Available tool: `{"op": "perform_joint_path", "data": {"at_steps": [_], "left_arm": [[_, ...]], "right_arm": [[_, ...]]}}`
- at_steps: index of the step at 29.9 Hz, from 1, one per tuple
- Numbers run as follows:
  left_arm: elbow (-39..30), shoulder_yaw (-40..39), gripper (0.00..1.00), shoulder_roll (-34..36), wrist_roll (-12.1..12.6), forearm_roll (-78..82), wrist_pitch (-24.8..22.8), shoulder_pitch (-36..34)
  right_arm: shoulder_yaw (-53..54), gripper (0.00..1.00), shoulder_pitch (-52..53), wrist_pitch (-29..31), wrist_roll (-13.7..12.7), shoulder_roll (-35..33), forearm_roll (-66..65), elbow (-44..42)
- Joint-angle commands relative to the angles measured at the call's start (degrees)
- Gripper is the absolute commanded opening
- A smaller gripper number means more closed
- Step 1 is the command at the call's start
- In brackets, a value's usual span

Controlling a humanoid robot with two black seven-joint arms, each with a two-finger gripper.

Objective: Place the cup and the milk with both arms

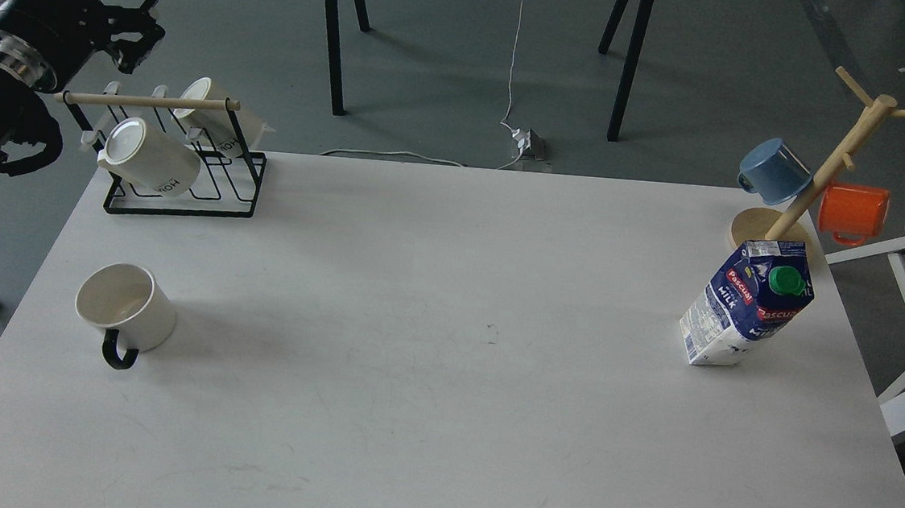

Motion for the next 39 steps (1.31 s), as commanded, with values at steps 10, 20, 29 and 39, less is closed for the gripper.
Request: {"op": "perform_joint_path", "data": {"at_steps": [10,20,29,39], "left_arm": [[0.7,-3.3,1.0,-0.3,0.6,0.4,0.0,0.1],[7.5,-5.3,1.0,-2.9,0.7,0.1,0.0,-0.8],[12.0,-3.9,1.0,-4.2,0.0,0.6,0.0,-2.7],[12.1,-1.7,1.0,8.4,-1.0,23.1,0.0,-1.2]], "right_arm": [[-0.2,0.99,0.0,0.0,0.3,0.6,-0.2,-0.4],[0.2,0.99,-0.4,0.0,0.5,3.6,-0.2,-0.3],[0.9,0.99,-0.3,0.0,0.6,3.8,-0.1,-0.2],[1.1,0.99,-0.5,0.0,0.7,3.4,-0.1,-0.2]]}}
